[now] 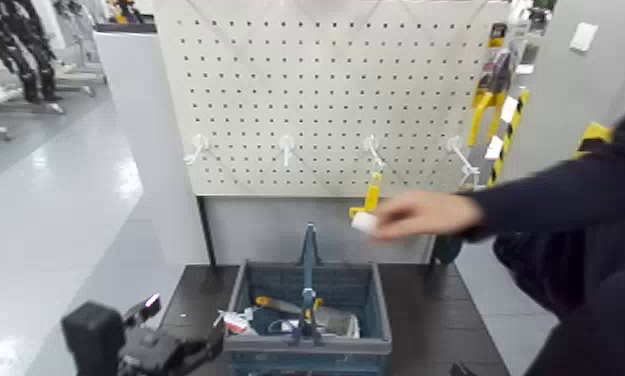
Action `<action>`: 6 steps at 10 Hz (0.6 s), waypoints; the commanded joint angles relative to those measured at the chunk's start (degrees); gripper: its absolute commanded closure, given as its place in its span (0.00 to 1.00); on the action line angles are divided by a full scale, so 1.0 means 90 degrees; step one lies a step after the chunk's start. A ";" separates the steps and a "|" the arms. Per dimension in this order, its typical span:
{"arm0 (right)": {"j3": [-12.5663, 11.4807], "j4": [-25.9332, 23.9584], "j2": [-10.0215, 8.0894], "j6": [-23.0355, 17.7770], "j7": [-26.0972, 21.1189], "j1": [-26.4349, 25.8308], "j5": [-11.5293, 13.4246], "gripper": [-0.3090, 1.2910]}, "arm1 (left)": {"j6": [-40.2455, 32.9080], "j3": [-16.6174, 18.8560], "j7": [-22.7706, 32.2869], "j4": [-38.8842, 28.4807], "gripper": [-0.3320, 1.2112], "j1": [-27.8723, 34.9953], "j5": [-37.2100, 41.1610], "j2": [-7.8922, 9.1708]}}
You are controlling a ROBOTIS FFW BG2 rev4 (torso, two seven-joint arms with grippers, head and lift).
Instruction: Put the red glue tube into the crate.
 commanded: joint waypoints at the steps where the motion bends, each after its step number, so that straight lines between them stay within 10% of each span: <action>1: -0.0019 -0.0080 0.0011 -0.0030 -0.0072 0.0078 0.0142 0.28 | -0.0457 0.0183 0.0031 -0.0326 0.25 0.0944 -0.0341 -0.0260; 6: 0.0030 -0.0080 -0.0008 -0.0411 -0.0384 0.0185 0.0250 0.28 | -0.0691 -0.0012 0.0344 -0.0316 0.27 0.1217 -0.0331 -0.0143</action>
